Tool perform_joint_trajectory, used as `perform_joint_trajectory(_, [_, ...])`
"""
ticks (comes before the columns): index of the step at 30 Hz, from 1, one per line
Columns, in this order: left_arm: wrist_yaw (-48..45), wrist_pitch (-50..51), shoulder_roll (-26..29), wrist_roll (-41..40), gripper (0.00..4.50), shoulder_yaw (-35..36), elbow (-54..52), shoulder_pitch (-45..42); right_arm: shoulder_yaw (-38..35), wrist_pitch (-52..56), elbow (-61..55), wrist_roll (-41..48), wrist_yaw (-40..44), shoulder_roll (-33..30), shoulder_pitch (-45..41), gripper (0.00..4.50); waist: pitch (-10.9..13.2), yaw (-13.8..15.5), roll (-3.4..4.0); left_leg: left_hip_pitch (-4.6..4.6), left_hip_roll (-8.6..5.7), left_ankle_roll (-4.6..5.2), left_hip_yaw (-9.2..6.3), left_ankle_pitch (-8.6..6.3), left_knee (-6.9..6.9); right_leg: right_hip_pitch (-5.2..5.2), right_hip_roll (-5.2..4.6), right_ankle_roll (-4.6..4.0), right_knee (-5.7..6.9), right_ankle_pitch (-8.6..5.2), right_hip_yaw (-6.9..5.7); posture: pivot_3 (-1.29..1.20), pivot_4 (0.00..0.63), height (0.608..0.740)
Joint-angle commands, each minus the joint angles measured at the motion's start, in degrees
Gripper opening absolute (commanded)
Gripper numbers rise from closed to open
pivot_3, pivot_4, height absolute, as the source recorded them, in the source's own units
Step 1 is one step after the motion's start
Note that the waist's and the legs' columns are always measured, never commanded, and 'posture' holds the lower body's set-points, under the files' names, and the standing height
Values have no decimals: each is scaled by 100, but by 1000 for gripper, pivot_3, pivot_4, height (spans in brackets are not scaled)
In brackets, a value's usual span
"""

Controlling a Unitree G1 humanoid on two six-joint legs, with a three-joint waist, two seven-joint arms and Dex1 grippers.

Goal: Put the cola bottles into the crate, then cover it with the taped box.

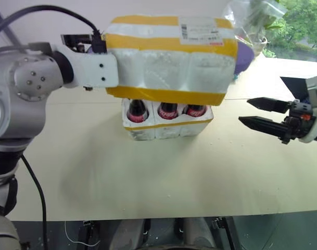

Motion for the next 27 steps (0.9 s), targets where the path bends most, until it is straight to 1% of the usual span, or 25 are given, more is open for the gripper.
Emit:
perform_joint_trajectory(1, [-229, 177, 214, -126, 4458, 402, -205, 83, -76, -128, -46, 53, -37, 34, -140, 4500, 0, -3, 0, 0, 0, 0, 0, 0, 0, 0, 0, 0, 0, 0, 0, 0, 150, 732])
perform_joint_trajectory(4, [-537, 439, 331, -419, 4458, 600, -366, 222, -24, -148, -14, 30, -31, 49, -181, 4500, 0, -5, 1, 0, 0, 1, 0, -1, 0, -1, 0, 0, 0, 0, 0, 0, 150, 732])
perform_joint_trajectory(8, [-569, 464, 437, -507, 4458, 726, -334, 208, 62, -167, 36, 21, -32, 51, -270, 4500, 0, 4, 1, 0, 1, 2, 0, -1, 3, 1, 0, 0, 0, 0, 0, 0, 150, 732])
perform_joint_trajectory(12, [-411, -77, 541, -448, 4458, 688, -33, 269, 115, -155, 83, 31, -16, 40, -363, 4500, 0, -1, 1, 0, 0, 2, 0, -2, 4, 3, 0, 1, -1, 0, 0, 0, 150, 732])
perform_joint_trajectory(16, [-327, -301, 494, -405, 4458, 598, 71, 414, 117, -138, 114, 52, -19, 26, -417, 4500, 0, -1, 2, 1, 1, 2, 0, -2, 4, 2, 0, 1, -1, 0, 0, 0, 150, 732])
perform_joint_trajectory(21, [-235, -271, 297, -404, 4458, 577, 59, 509, 5, -108, 97, 81, -20, -15, -349, 4500, 1, 3, 1, 1, 0, 5, 0, -4, 5, 5, -2, 1, -3, 0, 0, 0, 150, 732])
perform_joint_trajectory(27, [-233, -438, 236, -355, 4458, 465, 187, 554, -96, -106, 72, 115, -64, 2, -279, 4500, 1, 0, 1, 1, 1, 5, 0, -4, 5, 4, -1, 1, -2, 0, 0, 0, 150, 732])
